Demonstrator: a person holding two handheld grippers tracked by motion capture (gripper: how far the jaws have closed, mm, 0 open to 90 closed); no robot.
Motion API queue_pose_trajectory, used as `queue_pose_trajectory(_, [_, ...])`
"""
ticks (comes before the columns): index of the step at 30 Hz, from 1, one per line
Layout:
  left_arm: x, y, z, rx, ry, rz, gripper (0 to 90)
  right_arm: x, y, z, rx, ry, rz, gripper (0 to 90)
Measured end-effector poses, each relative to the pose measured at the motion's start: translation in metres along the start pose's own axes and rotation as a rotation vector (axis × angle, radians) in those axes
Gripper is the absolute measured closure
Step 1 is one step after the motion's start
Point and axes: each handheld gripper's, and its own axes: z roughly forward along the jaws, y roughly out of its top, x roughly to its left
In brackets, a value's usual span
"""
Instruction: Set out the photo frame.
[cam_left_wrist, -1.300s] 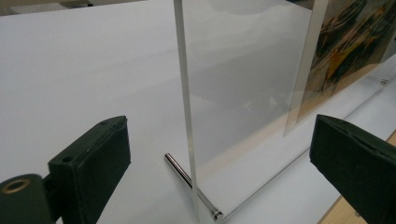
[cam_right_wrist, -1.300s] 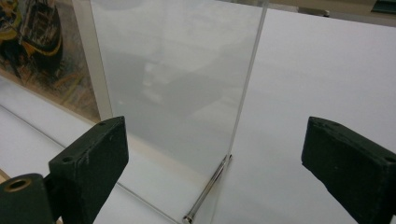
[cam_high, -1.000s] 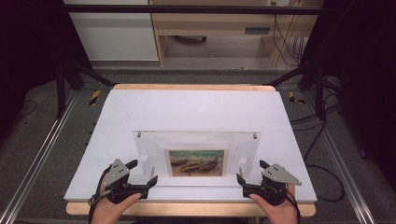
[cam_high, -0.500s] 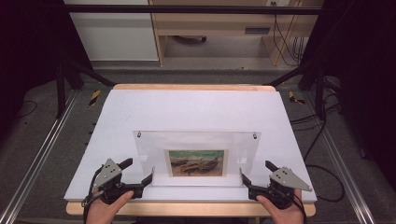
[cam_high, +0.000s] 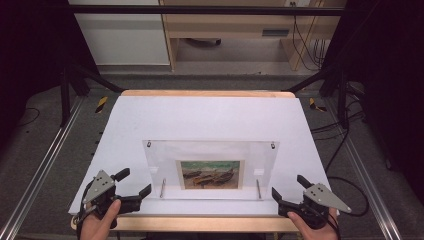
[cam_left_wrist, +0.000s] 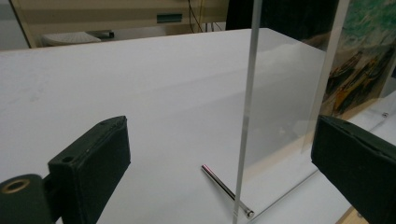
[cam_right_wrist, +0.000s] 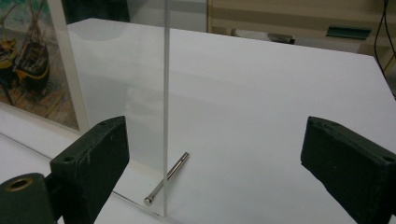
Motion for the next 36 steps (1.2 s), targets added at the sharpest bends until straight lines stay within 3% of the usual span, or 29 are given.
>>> queue_pose_trajectory(7, [0.01, -0.001, -0.007, -0.009, 0.026, -0.007, 4.2, -0.006, -0.002, -0.005, 0.005, -0.022, 0.007, 9.9])
queue_pose_trajectory(18, [0.024, -0.003, -0.014, 0.008, 0.089, -0.004, 4.4, -0.014, -0.01, -0.008, 0.061, -0.089, 0.006, 13.0])
queue_pose_trajectory(25, [0.033, -0.006, -0.012, 0.084, 0.158, 0.034, 4.4, -0.023, -0.017, -0.003, 0.145, -0.138, 0.033, 13.5])
queue_pose_trajectory(30, [0.039, -0.007, -0.006, 0.133, 0.174, 0.046, 4.5, -0.026, -0.02, 0.008, 0.221, -0.171, 0.047, 13.8])
queue_pose_trajectory(36, [0.048, -0.007, 0.006, 0.183, 0.19, 0.05, 4.6, -0.029, -0.014, 0.019, 0.245, -0.184, 0.037, 13.9])
